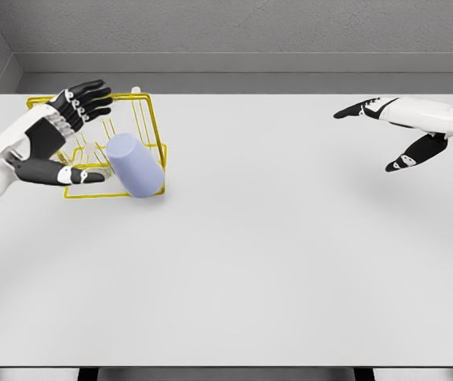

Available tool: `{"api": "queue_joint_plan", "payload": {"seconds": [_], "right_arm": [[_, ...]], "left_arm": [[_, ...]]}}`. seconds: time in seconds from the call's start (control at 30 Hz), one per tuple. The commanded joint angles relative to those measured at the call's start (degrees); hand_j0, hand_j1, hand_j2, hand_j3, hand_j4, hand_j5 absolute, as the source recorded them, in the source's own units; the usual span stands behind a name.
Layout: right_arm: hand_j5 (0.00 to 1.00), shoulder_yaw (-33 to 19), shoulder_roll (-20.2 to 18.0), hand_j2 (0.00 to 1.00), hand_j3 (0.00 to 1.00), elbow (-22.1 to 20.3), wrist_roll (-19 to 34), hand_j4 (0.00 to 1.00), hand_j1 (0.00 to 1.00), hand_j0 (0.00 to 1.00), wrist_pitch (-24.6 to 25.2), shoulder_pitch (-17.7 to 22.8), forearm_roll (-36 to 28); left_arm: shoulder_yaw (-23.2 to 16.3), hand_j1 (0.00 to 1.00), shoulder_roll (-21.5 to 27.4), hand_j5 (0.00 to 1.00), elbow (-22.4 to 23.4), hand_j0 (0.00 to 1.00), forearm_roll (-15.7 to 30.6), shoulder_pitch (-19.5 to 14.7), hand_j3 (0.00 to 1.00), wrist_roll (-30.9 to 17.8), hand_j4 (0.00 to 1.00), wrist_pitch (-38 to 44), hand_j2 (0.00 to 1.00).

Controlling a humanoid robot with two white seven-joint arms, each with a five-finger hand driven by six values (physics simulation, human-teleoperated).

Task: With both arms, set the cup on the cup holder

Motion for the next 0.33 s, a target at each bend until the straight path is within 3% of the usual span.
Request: {"api": "queue_joint_plan", "payload": {"seconds": [0.0,0.17,0.2,0.3], "right_arm": [[1.0,-0.06,-0.06,1.0,1.0,-0.02,-0.02,1.0,1.0,1.0,0.15,0.0,-0.44],[1.0,-0.06,-0.06,1.0,1.0,-0.02,-0.02,1.0,1.0,1.0,0.15,0.0,-0.35],[1.0,-0.06,-0.06,1.0,1.0,-0.02,-0.02,1.0,1.0,1.0,0.15,0.0,-0.35],[1.0,-0.06,-0.06,1.0,1.0,-0.02,-0.02,1.0,1.0,1.0,0.15,0.0,-0.35]], "left_arm": [[1.49,1.0,4.97,1.0,-1.37,1.0,0.41,0.18,1.0,-0.82,1.0,-7.25,1.0],[0.88,1.0,7.61,1.0,-1.63,1.0,0.33,3.08,1.0,-0.64,1.0,-8.22,1.0],[1.14,1.0,7.7,1.0,-2.6,1.0,0.06,5.1,1.0,-0.47,1.0,-8.66,1.0],[0.88,1.0,7.52,1.0,-3.21,1.0,-0.11,5.54,1.0,-0.73,1.0,-9.01,1.0]]}}
